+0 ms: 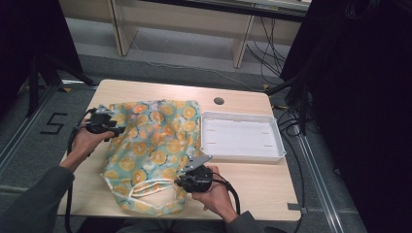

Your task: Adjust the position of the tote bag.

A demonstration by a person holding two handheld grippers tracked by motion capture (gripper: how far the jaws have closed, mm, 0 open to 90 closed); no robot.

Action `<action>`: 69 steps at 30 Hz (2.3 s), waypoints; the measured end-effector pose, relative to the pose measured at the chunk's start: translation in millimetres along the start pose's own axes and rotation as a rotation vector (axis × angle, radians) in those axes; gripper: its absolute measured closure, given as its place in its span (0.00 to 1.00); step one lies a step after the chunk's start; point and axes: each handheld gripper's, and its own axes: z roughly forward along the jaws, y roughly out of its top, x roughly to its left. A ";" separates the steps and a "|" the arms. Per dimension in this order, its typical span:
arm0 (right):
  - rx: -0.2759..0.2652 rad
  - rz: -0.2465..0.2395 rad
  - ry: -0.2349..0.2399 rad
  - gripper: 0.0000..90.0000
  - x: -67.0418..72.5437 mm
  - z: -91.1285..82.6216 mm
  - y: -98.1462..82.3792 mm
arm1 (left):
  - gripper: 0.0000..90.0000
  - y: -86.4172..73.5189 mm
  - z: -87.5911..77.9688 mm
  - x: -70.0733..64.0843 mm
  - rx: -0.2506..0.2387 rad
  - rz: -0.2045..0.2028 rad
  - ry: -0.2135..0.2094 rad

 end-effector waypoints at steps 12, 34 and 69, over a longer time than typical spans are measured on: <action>-0.020 0.036 -0.004 0.91 -3.5 -1.2 -0.5 | 0.37 -52.5 -109.2 -69.5 -0.022 0.224 -0.186; -0.032 0.070 -0.014 0.87 -12.2 -9.2 -1.6 | 0.39 -88.3 -95.7 -95.8 0.081 0.533 -0.089; 0.254 -0.276 0.050 0.81 38.4 40.1 10.1 | 0.99 0.6 -70.6 -56.7 -0.037 0.353 -0.159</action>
